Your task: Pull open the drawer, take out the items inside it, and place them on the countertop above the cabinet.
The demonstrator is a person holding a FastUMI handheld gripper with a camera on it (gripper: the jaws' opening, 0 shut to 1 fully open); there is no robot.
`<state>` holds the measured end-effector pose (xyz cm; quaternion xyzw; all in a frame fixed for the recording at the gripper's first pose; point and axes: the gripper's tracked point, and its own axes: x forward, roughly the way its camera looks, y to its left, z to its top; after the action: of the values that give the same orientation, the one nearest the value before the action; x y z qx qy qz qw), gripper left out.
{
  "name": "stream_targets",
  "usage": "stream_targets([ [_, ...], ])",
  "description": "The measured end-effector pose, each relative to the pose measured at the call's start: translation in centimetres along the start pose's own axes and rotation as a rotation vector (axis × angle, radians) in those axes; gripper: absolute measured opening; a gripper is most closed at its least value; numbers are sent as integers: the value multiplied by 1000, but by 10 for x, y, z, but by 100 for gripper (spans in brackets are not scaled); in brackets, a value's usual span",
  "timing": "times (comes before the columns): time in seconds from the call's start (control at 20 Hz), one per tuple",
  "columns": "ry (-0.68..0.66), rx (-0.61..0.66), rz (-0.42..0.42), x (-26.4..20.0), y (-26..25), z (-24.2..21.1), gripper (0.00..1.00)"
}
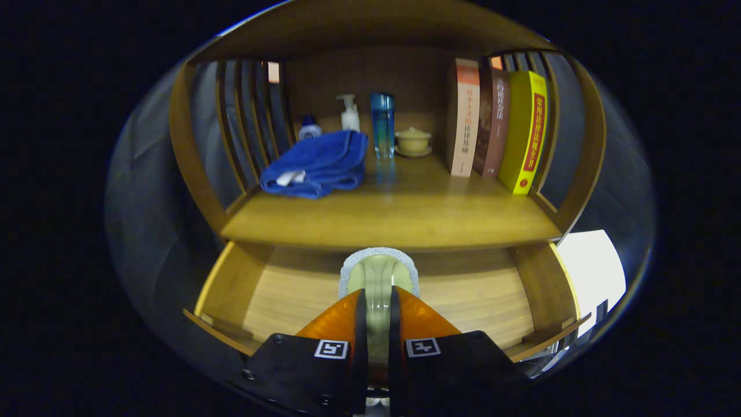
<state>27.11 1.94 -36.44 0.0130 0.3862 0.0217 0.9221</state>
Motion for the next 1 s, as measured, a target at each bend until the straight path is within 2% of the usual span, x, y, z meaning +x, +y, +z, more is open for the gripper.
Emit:
stream_targets([
  [0.2,-68,-22,-46,17,-6,78,23],
  [0.35,-78,-28,-74,51,-5,110,23],
  [0.6,-10,6,-87,100,-8,99,23],
  [0.85,0,15,-96,131,-14,91,23],
  [1.0,-21,10,-103,143,-15,93,26],
])
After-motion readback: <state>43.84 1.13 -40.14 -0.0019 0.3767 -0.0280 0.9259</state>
